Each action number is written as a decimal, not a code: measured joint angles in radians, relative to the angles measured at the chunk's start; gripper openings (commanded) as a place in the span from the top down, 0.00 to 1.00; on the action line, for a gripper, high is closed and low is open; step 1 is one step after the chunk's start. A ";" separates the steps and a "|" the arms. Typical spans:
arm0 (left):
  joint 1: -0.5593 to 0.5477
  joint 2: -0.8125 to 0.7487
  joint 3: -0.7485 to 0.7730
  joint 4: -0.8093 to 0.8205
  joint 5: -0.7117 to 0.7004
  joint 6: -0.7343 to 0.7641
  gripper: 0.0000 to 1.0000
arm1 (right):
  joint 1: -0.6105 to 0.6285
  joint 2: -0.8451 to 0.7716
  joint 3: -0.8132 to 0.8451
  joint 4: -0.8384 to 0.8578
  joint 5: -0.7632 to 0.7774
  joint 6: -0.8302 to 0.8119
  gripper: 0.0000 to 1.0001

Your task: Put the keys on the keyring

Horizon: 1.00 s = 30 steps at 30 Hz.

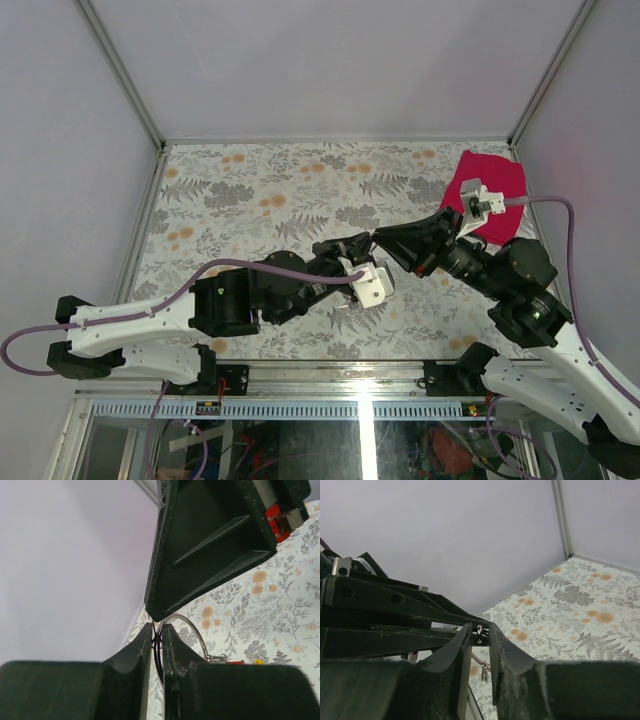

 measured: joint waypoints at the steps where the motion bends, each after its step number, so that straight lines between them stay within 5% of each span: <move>1: 0.000 0.000 0.000 0.000 -0.001 0.000 1.00 | 0.000 -0.003 0.000 -0.001 0.002 -0.002 0.64; 19: 0.000 0.002 0.000 0.001 -0.016 -0.001 1.00 | 0.000 -0.067 0.000 -0.034 0.096 -0.039 0.60; 30: 0.000 0.014 0.000 -0.004 -0.021 -0.011 1.00 | 0.000 -0.080 0.063 -0.210 0.233 -0.111 0.60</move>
